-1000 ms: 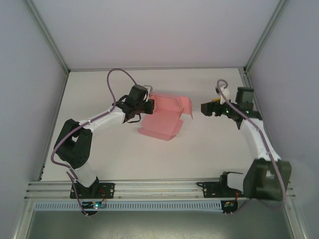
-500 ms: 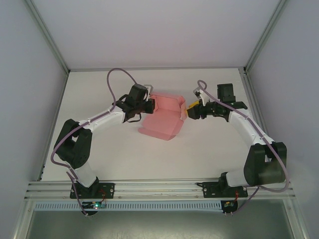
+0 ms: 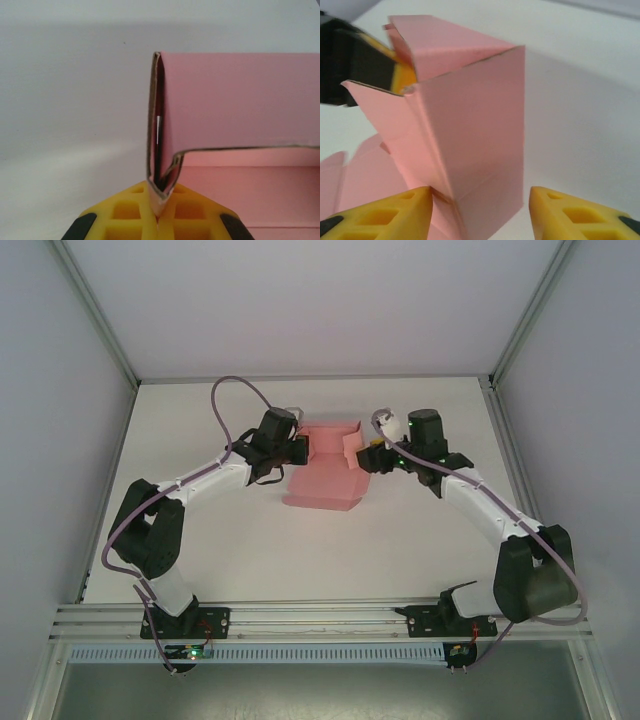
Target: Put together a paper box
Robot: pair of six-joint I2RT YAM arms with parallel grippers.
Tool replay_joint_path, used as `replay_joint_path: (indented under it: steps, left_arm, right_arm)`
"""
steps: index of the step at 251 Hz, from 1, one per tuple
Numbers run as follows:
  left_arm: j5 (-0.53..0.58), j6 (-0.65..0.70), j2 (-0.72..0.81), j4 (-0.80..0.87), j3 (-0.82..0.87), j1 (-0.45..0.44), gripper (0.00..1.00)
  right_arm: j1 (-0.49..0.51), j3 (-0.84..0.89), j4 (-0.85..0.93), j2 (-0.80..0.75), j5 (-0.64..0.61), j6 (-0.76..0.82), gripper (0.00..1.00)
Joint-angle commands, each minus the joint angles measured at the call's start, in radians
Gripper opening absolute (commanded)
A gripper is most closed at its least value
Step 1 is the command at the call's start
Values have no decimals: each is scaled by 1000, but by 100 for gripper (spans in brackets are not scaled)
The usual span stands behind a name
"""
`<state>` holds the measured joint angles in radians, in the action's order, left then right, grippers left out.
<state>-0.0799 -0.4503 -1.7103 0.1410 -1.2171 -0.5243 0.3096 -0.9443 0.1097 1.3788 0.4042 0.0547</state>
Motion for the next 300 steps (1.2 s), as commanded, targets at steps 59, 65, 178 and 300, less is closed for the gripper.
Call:
replay_joint_path:
  steps: [59, 65, 178, 300]
  left_arm:
    - [60, -28, 9, 84, -55, -46, 0]
    - [59, -29, 9, 88, -57, -45, 0]
    - [68, -42, 15, 149, -102, -63, 0]
    - [154, -279, -96, 611, -359, -86, 0]
  right_arm:
    - [134, -21, -131, 59, -561, -121, 38]
    - [132, -24, -131, 64, -546, -113, 40]
    - [133, -74, -115, 134, -423, -2, 24]
    - [213, -180, 76, 304, -1417, 39, 2]
